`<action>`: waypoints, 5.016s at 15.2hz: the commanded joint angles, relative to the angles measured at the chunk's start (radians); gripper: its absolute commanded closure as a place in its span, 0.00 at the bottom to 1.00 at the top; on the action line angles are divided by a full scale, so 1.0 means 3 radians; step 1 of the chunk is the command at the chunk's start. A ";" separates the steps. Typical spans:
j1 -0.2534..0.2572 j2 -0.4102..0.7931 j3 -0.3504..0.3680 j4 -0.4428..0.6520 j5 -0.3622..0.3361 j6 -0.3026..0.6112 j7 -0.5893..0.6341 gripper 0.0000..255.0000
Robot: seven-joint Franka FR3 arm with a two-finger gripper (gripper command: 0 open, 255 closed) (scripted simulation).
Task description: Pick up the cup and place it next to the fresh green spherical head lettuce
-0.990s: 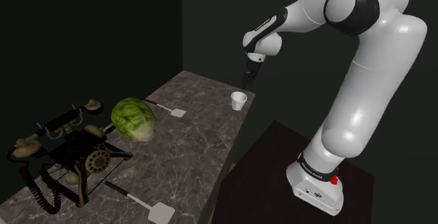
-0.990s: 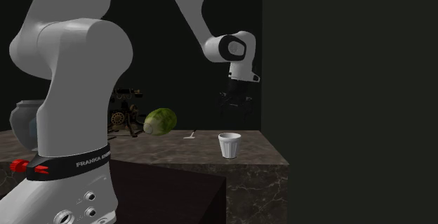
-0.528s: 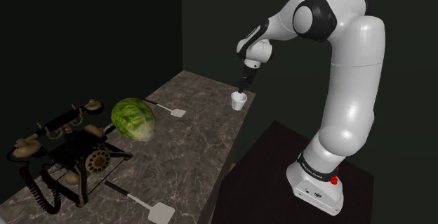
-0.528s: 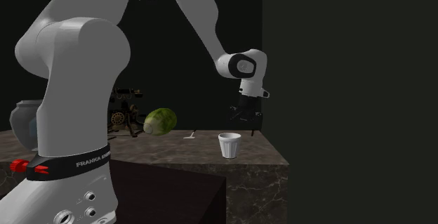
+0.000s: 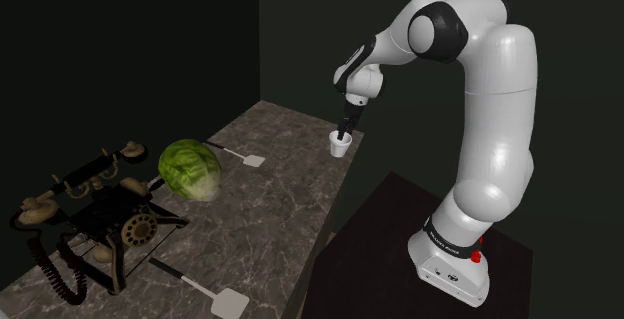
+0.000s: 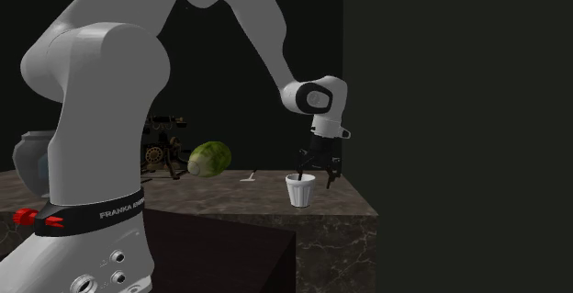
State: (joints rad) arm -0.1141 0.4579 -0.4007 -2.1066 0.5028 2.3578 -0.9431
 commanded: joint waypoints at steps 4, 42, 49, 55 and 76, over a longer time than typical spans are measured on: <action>0.0000 0.0004 0.0002 0.0000 0.0004 0.0005 -0.0001 0.00; 0.0205 -0.0886 -0.0293 0.0147 -0.0678 -0.0869 0.0565 1.00; 0.0225 -0.1056 -0.0319 0.0276 -0.0806 -0.1131 0.0684 1.00; 0.0235 -0.1175 -0.0332 0.0417 -0.0893 -0.1364 0.0773 1.00; 0.0827 -0.2101 0.0333 -0.0393 -0.1132 -0.1156 0.2141 1.00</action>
State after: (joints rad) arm 0.1246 -0.1624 -0.3143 -2.2090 0.1620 2.0006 -0.3243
